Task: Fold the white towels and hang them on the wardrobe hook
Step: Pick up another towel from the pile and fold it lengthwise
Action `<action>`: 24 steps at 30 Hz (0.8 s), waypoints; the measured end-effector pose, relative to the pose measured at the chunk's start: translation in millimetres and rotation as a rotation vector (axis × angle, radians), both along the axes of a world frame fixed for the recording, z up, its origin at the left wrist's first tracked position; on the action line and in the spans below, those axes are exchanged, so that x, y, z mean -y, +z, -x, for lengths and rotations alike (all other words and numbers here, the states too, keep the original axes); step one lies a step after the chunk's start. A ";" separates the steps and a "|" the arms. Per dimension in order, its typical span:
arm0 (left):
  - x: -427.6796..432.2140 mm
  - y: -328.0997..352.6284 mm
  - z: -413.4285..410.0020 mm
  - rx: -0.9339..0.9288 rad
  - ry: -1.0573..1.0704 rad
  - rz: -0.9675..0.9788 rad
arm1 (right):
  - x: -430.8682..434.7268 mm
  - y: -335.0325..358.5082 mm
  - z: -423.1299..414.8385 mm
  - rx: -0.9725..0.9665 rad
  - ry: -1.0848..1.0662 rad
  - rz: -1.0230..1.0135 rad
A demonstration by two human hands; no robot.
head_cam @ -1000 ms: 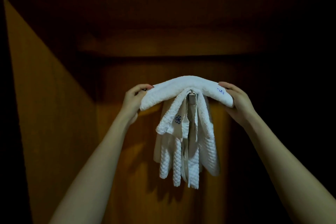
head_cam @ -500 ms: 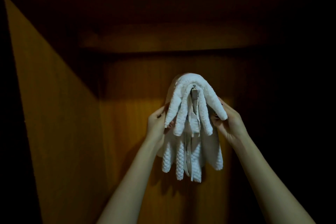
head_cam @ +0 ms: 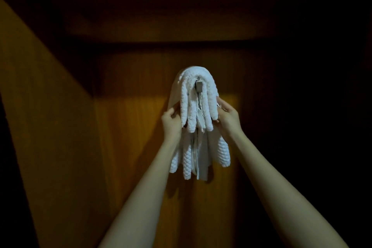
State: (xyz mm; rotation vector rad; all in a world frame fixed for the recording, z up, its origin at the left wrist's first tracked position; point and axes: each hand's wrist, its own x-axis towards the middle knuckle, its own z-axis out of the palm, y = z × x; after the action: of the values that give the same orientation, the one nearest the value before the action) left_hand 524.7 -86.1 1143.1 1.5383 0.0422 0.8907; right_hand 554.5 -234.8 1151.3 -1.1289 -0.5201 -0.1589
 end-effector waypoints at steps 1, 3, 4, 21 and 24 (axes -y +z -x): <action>-4.9 2.4 1.3 0.016 0.027 -0.031 | 3.5 3.2 1.0 0.027 -0.069 0.084; -16.1 9.3 6.6 0.010 0.123 -0.133 | 11.6 9.5 1.6 0.080 -0.225 0.193; -22.3 12.0 9.9 0.013 0.174 -0.184 | 15.8 12.6 3.6 0.130 -0.325 0.234; -9.5 -0.8 67.2 0.218 -0.130 -0.312 | 17.2 -38.3 55.2 0.420 -0.435 0.484; -14.1 -59.1 82.9 0.115 -0.111 -0.278 | 25.1 -101.5 76.4 0.258 -0.491 0.571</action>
State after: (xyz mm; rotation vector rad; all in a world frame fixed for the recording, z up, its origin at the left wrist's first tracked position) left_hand 441.8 -72.0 1084.0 1.7247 -0.2577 0.9230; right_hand 478.1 -259.9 1049.8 -1.8001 -0.5213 -0.6171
